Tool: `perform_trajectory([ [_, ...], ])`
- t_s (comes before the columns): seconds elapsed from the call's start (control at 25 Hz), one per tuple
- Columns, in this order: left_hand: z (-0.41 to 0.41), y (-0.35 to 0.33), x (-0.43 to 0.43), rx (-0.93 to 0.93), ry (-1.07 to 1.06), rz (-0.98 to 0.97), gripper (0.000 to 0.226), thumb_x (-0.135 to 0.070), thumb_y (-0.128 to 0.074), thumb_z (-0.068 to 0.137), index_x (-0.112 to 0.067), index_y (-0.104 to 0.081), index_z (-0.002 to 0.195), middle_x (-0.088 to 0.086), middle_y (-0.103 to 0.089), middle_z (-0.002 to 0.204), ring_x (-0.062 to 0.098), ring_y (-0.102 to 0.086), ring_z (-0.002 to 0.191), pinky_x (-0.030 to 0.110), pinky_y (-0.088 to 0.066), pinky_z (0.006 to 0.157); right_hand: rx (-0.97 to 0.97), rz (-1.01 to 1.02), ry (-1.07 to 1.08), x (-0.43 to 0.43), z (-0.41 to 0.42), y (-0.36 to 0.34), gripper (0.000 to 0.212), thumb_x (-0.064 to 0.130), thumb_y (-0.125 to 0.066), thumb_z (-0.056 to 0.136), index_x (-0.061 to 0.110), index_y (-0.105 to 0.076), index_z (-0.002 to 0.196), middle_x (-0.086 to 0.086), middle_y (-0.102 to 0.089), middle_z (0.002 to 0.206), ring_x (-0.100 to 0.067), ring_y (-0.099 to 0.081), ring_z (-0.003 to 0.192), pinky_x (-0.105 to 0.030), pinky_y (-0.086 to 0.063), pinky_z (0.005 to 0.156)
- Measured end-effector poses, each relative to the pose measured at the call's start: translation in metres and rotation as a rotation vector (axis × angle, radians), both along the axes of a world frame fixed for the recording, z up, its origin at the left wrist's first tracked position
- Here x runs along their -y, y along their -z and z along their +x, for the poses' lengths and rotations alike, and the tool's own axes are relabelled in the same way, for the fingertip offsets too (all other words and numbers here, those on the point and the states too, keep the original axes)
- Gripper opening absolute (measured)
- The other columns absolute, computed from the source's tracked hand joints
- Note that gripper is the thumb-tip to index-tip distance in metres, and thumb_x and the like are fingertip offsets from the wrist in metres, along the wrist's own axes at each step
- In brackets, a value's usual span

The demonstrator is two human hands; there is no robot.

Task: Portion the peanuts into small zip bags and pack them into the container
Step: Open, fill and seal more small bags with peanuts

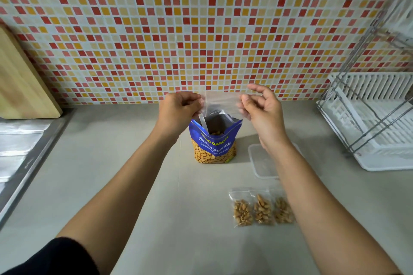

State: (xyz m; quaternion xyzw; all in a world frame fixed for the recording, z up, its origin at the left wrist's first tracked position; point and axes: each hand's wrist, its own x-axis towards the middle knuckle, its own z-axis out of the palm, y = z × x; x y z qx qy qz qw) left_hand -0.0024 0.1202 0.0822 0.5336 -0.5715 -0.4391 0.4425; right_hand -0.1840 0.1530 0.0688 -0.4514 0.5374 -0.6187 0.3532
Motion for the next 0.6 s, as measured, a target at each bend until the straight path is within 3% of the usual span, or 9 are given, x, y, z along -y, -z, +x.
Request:
perform_trajectory([
  [0.12,0.003,-0.007,0.008,0.048,0.062,0.01,0.011,-0.006,-0.06,0.088,-0.007,-0.069,0.094,0.013,-0.069,0.082,0.023,-0.065,0.073,0.034,-0.057,0.079,-0.57,-0.031,-0.022,0.003,-0.007,-0.008,0.066,0.045,-0.065,0.081,0.019,-0.039,0.137,-0.002,-0.047,0.138,-0.014,-0.046,0.124,-0.02,-0.037,0.103],
  [0.2,0.004,-0.013,0.011,0.059,0.142,0.059,0.008,-0.005,-0.061,0.087,-0.007,-0.069,0.089,0.012,-0.069,0.082,0.021,-0.066,0.072,0.033,-0.058,0.079,-0.968,-0.098,-0.165,0.005,-0.01,-0.015,0.091,0.058,-0.067,0.07,0.016,-0.031,0.143,-0.001,-0.033,0.15,-0.014,-0.03,0.136,-0.024,-0.022,0.111],
  [0.28,0.001,-0.017,0.013,0.048,0.195,0.096,0.009,-0.003,-0.062,0.086,-0.008,-0.07,0.087,0.011,-0.067,0.08,0.018,-0.065,0.069,0.029,-0.059,0.076,-1.218,-0.13,-0.247,0.008,-0.009,-0.016,0.101,0.064,-0.07,0.065,0.015,-0.032,0.144,-0.002,-0.034,0.15,-0.017,-0.029,0.138,-0.026,-0.016,0.113],
  [0.44,-0.009,-0.023,0.009,0.081,0.225,0.092,0.013,0.001,-0.062,0.083,-0.009,-0.069,0.086,0.013,-0.066,0.071,0.014,-0.063,0.056,0.02,-0.056,0.058,-1.275,-0.224,-0.145,0.016,-0.005,-0.001,0.085,0.07,-0.056,0.068,0.013,-0.052,0.13,-0.004,-0.058,0.13,-0.023,-0.049,0.122,-0.029,-0.026,0.107],
  [0.52,-0.011,-0.021,0.006,0.134,0.177,0.051,0.012,0.0,-0.062,0.082,-0.006,-0.07,0.088,0.013,-0.066,0.069,0.015,-0.062,0.055,0.017,-0.055,0.055,-1.279,-0.237,-0.101,0.017,-0.005,0.001,0.08,0.071,-0.05,0.069,0.016,-0.056,0.126,-0.001,-0.062,0.124,-0.02,-0.05,0.118,-0.034,-0.032,0.104],
  [0.6,-0.011,-0.02,0.004,0.19,0.139,-0.002,0.012,-0.001,-0.061,0.081,-0.007,-0.07,0.086,0.014,-0.067,0.069,0.018,-0.062,0.057,0.017,-0.055,0.056,-1.289,-0.228,-0.085,0.017,-0.004,0.0,0.081,0.073,-0.053,0.066,0.021,-0.055,0.127,0.003,-0.061,0.124,-0.016,-0.047,0.118,-0.035,-0.028,0.103],
])
